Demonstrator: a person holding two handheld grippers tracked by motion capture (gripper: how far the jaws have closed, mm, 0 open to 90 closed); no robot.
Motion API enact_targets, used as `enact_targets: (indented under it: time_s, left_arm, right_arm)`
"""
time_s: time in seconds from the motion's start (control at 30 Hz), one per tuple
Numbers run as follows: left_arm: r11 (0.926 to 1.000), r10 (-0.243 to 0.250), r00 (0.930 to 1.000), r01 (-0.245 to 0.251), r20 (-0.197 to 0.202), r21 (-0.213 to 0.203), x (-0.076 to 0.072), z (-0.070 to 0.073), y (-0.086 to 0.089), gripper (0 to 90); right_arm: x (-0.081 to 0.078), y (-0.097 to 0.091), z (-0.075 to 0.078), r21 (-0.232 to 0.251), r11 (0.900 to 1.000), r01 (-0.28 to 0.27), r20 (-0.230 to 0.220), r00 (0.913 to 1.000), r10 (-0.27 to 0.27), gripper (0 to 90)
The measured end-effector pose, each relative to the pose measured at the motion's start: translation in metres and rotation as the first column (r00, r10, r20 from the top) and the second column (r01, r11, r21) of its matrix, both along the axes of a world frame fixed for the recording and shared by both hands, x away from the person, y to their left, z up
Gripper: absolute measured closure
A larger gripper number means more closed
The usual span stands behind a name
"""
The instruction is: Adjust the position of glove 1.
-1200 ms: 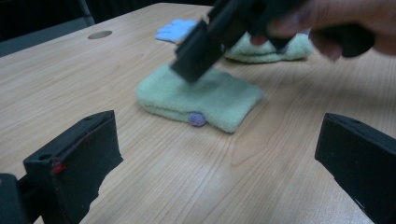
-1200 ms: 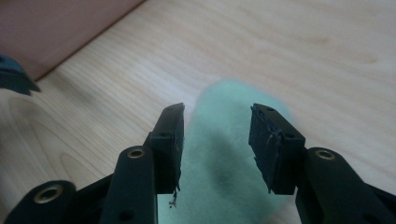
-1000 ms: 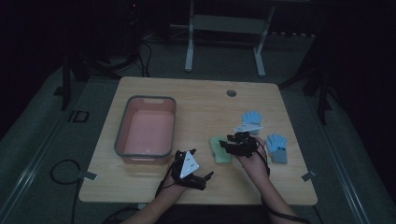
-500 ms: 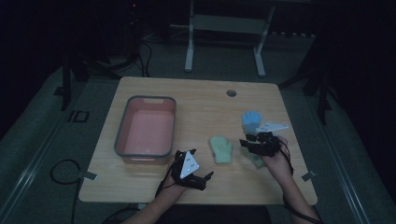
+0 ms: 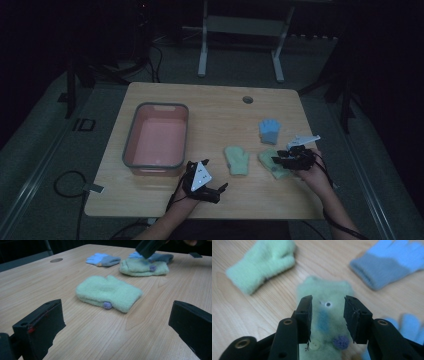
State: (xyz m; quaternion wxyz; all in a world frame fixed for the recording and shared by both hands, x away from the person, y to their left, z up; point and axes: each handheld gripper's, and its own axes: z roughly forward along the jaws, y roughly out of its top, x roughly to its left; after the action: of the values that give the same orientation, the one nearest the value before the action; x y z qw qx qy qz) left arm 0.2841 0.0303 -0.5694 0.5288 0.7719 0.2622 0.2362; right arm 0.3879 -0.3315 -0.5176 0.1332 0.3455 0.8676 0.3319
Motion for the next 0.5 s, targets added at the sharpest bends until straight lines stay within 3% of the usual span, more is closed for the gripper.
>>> enact_targets:
  time_s: [0.07, 0.13, 0.27, 0.43, 0.5]
  left_arm:
    - [1.0, 0.0, 1.0, 0.0, -0.001, 0.0, 0.0, 0.0, 0.0, 0.2]
    - [1.0, 0.001, 1.0, -0.001, 0.0, 0.002, 0.0, 0.0, 0.0, 0.2]
    - [1.0, 0.004, 1.0, -0.004, 0.003, 0.006, 0.0, 0.0, -0.001, 0.2]
    - [1.0, 0.0, 0.9999, -0.001, 0.015, 0.007, -0.002, 0.0, -0.001, 0.2]
    - [1.0, 0.006, 0.9998, -0.006, 0.021, 0.004, -0.002, 0.0, -0.001, 0.2]
  right_arm:
    - [0.005, -0.001, -0.008, 0.008, 1.0, -0.001, -0.044, 0.999, 0.001, 55.9]
    - [0.007, 0.001, -0.02, -0.056, 0.9984, 0.004, -0.054, 0.9985, -0.007, 51.2]
    - [0.005, -0.004, -0.025, -0.002, 0.9999, 0.011, -0.048, 0.9988, -0.011, 53.5]
    - [0.0, -0.002, -0.027, 0.023, 0.9995, 0.021, -0.054, 0.9983, -0.02, 71.2]
    - [-0.003, 0.0, -0.027, 0.032, 0.998, 0.054, -0.055, 0.9971, -0.052, 75.9]
